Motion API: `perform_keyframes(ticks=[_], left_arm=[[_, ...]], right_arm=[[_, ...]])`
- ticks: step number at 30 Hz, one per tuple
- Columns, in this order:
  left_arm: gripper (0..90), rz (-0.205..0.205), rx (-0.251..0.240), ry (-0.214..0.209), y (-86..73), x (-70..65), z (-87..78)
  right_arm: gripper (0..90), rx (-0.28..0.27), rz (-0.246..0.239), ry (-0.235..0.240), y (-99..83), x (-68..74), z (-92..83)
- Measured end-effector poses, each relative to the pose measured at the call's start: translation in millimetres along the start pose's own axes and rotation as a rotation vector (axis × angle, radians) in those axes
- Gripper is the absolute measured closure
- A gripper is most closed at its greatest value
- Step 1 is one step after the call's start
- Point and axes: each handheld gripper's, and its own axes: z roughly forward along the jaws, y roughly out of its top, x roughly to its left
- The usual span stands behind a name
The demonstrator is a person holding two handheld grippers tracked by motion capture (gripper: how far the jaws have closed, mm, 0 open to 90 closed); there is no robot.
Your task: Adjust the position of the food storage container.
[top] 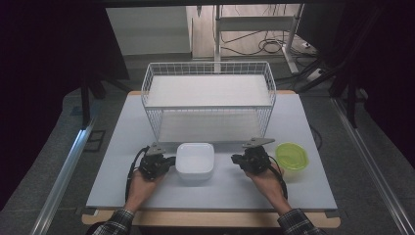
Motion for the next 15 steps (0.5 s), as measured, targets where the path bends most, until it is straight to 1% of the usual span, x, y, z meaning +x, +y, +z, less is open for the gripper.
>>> perform_keyframes(ticks=[2, 5, 6, 8, 9, 10, 13, 14, 15], left_arm=[[86.5, -0.001, 0.000, -0.019, 2.1, -3.4, 3.3], [86.2, 0.010, 0.006, -0.045, 4.1, -10.4, 7.3], [86.1, 0.010, 0.006, -0.045, 4.1, -10.4, 7.3], [85.7, 0.033, 0.017, -0.060, 5.5, -18.5, 10.8], [85.5, 0.033, 0.017, -0.060, 5.5, -18.5, 10.8], [85.2, 0.047, 0.023, -0.064, 6.5, -22.9, 13.1], [85.2, 0.054, 0.030, -0.075, 7.7, -28.3, 16.7], [85.5, 0.064, 0.031, -0.071, 8.4, -29.7, 17.5], [85.6, 0.066, 0.031, -0.070, 9.1, -31.1, 18.3]], right_arm=[[84.6, 0.000, -0.001, 0.003, 0.3, 1.4, 2.5], [83.3, 0.010, 0.006, 0.014, -0.3, 4.9, 6.0], [83.3, 0.010, 0.006, 0.014, -0.3, 4.9, 6.0], [82.2, 0.025, -0.005, 0.011, -1.2, 7.8, 9.0], [82.0, 0.031, -0.007, 0.011, -1.4, 8.2, 9.6], [81.7, 0.035, -0.009, 0.009, -1.7, 8.6, 10.0], [81.6, 0.037, -0.007, 0.009, -2.5, 8.6, 9.9], [81.6, 0.039, -0.008, 0.002, -2.9, 8.6, 9.2], [81.7, 0.041, -0.005, -0.006, -3.4, 8.6, 8.3]])
